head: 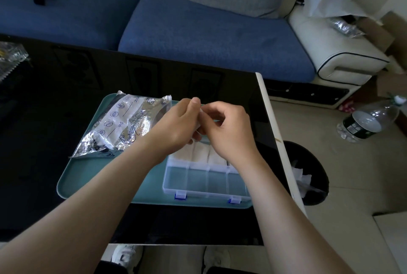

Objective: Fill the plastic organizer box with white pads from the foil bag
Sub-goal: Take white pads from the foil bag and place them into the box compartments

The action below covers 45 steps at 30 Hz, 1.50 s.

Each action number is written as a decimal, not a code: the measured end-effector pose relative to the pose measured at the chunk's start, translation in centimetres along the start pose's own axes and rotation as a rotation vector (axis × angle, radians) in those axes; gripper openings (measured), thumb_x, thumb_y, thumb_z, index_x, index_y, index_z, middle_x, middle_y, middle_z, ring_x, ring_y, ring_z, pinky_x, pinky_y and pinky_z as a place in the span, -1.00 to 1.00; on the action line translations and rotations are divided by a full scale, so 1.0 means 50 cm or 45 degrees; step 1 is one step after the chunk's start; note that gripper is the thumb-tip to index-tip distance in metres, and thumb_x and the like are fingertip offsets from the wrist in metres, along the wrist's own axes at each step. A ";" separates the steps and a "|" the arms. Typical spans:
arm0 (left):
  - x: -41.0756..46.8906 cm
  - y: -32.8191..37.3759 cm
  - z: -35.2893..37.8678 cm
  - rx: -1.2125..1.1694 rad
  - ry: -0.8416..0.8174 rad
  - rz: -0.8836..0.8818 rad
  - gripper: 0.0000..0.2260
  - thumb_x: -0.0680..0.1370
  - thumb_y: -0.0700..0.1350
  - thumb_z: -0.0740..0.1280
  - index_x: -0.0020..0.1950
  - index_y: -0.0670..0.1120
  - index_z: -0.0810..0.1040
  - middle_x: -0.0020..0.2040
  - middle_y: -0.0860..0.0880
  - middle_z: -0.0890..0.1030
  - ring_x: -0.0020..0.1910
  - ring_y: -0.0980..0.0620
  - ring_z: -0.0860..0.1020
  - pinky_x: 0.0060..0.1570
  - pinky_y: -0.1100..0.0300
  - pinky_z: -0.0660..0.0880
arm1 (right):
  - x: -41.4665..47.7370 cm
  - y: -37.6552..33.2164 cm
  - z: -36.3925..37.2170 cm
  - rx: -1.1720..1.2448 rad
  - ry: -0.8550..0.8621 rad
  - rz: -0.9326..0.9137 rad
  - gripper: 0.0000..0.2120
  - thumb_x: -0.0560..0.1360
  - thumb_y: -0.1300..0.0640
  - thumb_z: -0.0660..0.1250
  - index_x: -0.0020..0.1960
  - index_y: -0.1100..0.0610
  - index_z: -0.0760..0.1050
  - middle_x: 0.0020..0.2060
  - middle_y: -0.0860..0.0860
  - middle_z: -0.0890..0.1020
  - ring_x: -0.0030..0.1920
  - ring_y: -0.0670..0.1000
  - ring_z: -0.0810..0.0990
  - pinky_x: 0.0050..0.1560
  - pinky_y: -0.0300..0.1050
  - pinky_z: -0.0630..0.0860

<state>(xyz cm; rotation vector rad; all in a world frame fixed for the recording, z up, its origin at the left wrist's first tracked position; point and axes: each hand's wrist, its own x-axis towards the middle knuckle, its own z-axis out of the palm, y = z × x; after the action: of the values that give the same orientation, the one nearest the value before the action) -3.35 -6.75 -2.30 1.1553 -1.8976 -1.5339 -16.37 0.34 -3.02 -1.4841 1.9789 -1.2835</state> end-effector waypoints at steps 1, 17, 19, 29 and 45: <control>0.001 -0.003 0.003 0.064 0.016 -0.033 -0.52 0.72 0.25 0.00 0.27 -0.03 0.56 0.11 -0.12 0.69 0.00 -0.06 0.69 0.00 -0.03 0.65 | 0.000 0.005 -0.005 0.029 -0.019 0.037 -0.85 0.66 0.04 0.41 0.16 0.04 0.70 -0.07 -0.14 0.73 -0.02 -0.20 0.69 -0.04 -0.30 0.63; -0.010 -0.052 -0.017 1.041 -0.200 0.077 -0.63 0.43 0.03 0.59 0.16 0.01 0.57 -0.09 0.07 0.58 0.01 -0.01 0.52 0.06 0.03 0.56 | -0.022 0.067 0.003 -0.277 -0.306 0.384 -0.90 0.63 0.17 0.44 0.11 0.04 0.70 -0.36 -0.12 0.55 -0.39 -0.18 0.51 -0.44 -0.43 0.35; -0.011 -0.054 -0.016 1.028 -0.210 0.089 -0.61 0.45 0.02 0.58 0.19 0.01 0.53 -0.11 0.07 0.57 -0.01 0.00 0.52 0.00 0.05 0.53 | -0.024 0.063 0.010 -0.379 -0.306 0.337 -0.92 0.61 0.14 0.47 0.08 0.00 0.66 -0.34 -0.08 0.60 -0.39 -0.17 0.57 -0.37 -0.32 0.48; -0.012 -0.034 -0.028 0.942 0.228 0.519 -0.85 0.44 -0.28 0.41 -0.05 -0.07 0.62 -0.18 -0.01 0.59 -0.17 -0.11 0.57 -0.21 -0.04 0.59 | -0.025 0.038 0.025 -0.841 -0.322 0.263 -0.87 0.58 0.03 0.37 -0.08 -0.03 0.69 -0.28 -0.11 0.65 -0.25 -0.05 0.62 -0.38 -0.21 0.40; -0.018 -0.061 -0.135 0.939 0.505 -0.136 -0.58 0.52 0.09 0.05 0.21 -0.10 0.50 0.27 -0.22 0.52 0.28 -0.39 0.47 0.33 -0.26 0.40 | -0.009 -0.052 0.142 -0.125 -0.213 0.096 -0.74 0.56 0.23 0.44 0.23 0.14 0.71 0.05 0.02 0.77 0.06 -0.04 0.72 0.20 -0.09 0.64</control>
<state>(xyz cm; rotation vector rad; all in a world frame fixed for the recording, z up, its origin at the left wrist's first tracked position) 3.29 -10.01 -3.08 1.7250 -2.1795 -0.5487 -9.59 -2.55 -4.75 -1.4939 1.9919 -1.0103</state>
